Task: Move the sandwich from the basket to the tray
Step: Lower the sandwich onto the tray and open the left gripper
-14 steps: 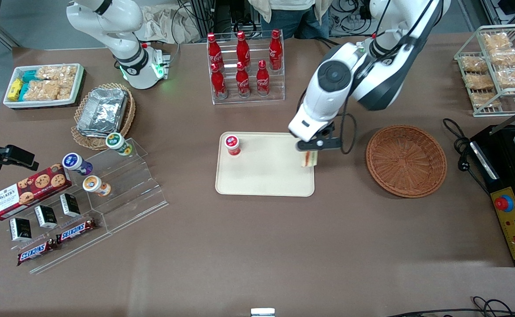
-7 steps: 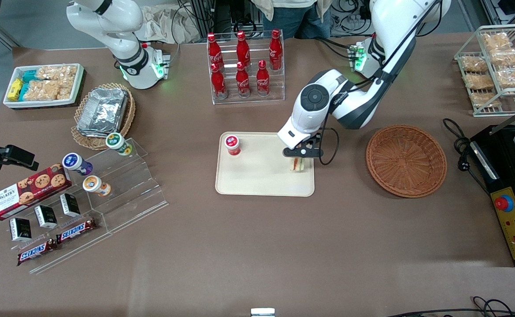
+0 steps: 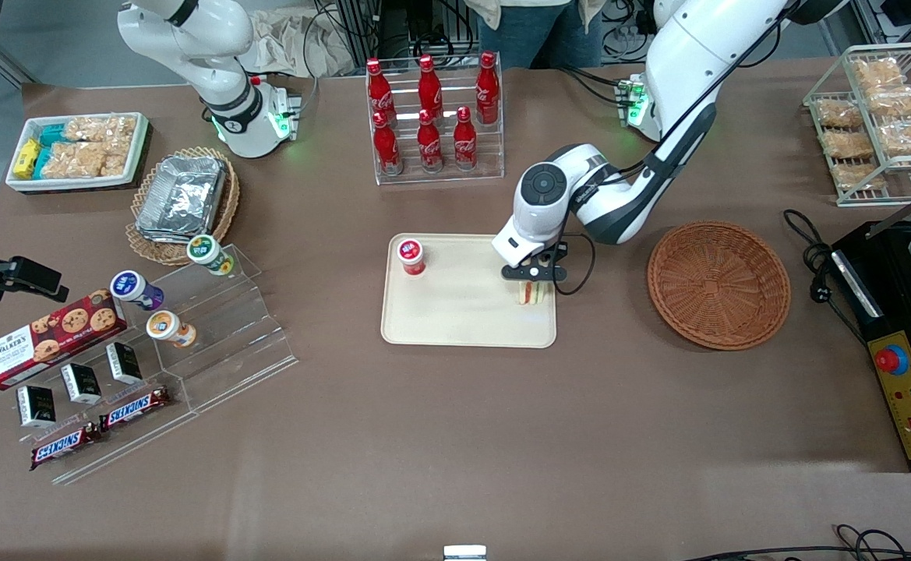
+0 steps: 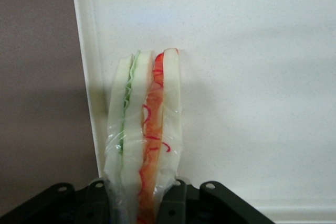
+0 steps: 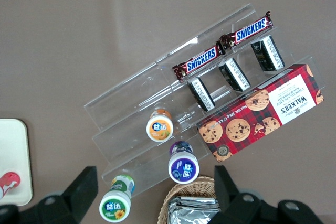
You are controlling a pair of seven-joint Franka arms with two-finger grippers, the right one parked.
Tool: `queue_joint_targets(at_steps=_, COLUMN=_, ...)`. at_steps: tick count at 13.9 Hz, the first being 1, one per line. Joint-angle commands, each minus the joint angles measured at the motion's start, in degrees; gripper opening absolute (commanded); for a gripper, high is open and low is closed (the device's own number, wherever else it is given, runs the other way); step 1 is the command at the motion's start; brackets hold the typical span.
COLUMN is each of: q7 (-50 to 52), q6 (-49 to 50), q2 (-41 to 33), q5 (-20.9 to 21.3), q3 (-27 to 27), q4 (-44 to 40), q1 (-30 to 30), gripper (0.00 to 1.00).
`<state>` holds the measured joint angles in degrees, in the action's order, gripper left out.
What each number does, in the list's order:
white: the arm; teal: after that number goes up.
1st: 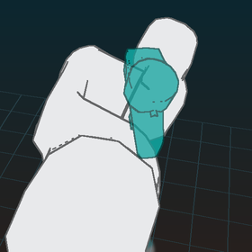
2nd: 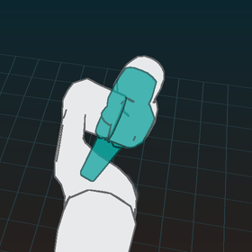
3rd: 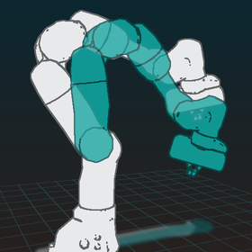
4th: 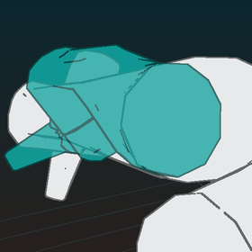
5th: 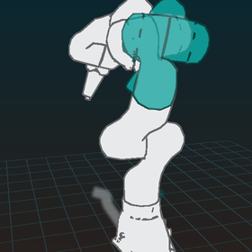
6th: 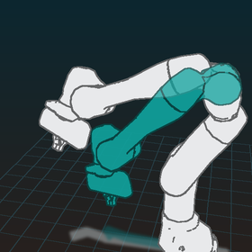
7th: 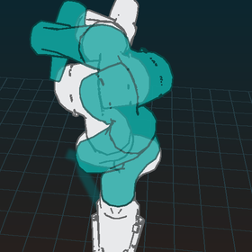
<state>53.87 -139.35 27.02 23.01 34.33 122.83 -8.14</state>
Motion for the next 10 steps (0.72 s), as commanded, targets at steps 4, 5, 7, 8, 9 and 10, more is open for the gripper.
queue_joint_targets(at_steps=4, q7=5.3, q6=0.8, q2=0.2, q5=4.7, q3=-0.1, q4=-0.7, q1=-0.6, gripper=1.0)
queue_joint_targets(at_steps=5, q7=5.5, q6=4.4, q2=-1.2, q5=4.6, q3=0.1, q4=-2.7, q1=-0.7, gripper=1.0)
queue_joint_targets(at_steps=7, q7=5.5, q6=13.3, q2=-3.8, q5=2.8, q3=0.4, q4=-10.5, q1=-0.7, gripper=1.0)
queue_joint_targets(at_steps=8, q7=5.5, q6=18.0, q2=-3.9, q5=0.1, q3=0.7, q4=-15.7, q1=-0.7, gripper=1.0)
queue_joint_targets(at_steps=9, q7=5.5, q6=24.6, q2=-3.5, q5=-1.4, q3=1.5, q4=-22.0, q1=-0.8, gripper=1.0)
queue_joint_targets(at_steps=10, q7=4.6, q6=32.3, q2=-2.8, q5=-1.8, q3=2.0, q4=-27.9, q1=-1.3, gripper=1.0)
